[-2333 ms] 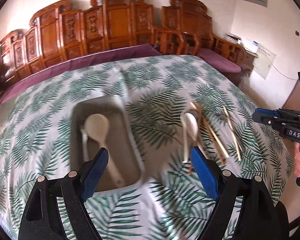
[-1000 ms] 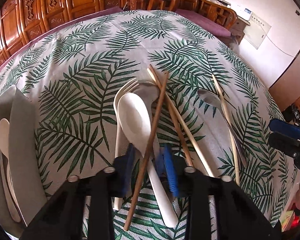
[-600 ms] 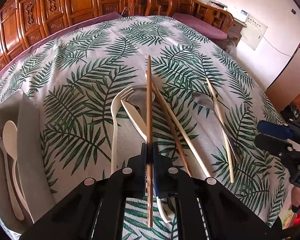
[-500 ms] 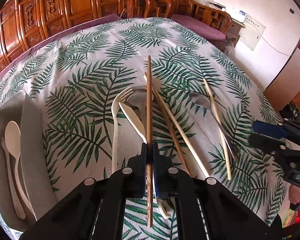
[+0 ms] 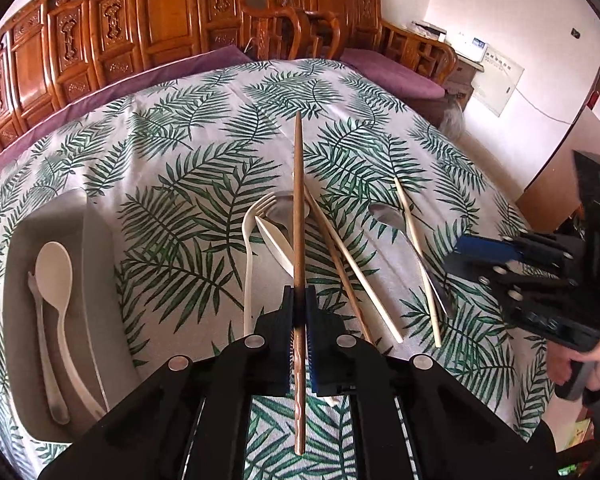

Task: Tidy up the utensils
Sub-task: 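Lift the chopstick with the left tool while the right tool grasps the metal spoon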

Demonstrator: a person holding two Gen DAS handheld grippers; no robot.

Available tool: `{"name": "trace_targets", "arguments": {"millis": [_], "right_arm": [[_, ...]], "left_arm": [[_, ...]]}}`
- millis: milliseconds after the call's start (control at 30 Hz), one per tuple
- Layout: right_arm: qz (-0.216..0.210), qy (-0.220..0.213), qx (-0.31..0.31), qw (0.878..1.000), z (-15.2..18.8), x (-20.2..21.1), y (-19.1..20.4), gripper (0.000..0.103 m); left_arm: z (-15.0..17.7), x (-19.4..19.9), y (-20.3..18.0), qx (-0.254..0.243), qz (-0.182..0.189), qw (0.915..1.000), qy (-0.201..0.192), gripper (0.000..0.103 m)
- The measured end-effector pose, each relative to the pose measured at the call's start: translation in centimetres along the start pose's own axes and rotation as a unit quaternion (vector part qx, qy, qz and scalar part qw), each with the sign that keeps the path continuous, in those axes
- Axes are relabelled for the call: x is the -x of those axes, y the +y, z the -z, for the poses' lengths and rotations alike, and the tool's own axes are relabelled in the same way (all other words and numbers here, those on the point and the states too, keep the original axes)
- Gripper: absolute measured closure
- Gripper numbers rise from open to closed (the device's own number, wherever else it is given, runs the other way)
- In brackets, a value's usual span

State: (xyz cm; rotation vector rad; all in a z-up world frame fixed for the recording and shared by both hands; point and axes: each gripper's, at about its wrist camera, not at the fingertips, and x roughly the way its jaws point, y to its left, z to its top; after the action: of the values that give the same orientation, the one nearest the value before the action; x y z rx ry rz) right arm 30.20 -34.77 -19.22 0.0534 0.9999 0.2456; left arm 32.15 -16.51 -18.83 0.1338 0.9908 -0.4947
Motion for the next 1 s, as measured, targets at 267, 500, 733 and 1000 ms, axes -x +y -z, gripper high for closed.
{"name": "trace_targets", "arguments": {"millis": [267, 500, 733, 1000], "right_arm": [[0.015, 0.044, 0.020, 0.999, -2.0, -3.2, 0.3, 0.079], [0.021, 0.078, 0.034, 0.996, -2.1, -4.6, 0.7, 0.086], [0.047, 0.086, 0.065, 0.993, -1.5, -5.1, 1.9, 0.096], [0.046, 0.070, 0.073, 0.994, -2.2, -3.8, 3.0, 0.101]], "left_arm": [[0.3, 1.2, 0.4, 0.002, 0.002, 1.0000, -0.009, 0.098], [0.8, 1.9, 0.5, 0.000, 0.005, 0.9999, -0.013, 0.098], [1.0, 2.9, 1.6, 0.007, 0.000, 0.9998, -0.017, 0.098], [0.7, 5.4, 3.6, 0.020, -0.010, 0.9991, -0.036, 0.098]]}}
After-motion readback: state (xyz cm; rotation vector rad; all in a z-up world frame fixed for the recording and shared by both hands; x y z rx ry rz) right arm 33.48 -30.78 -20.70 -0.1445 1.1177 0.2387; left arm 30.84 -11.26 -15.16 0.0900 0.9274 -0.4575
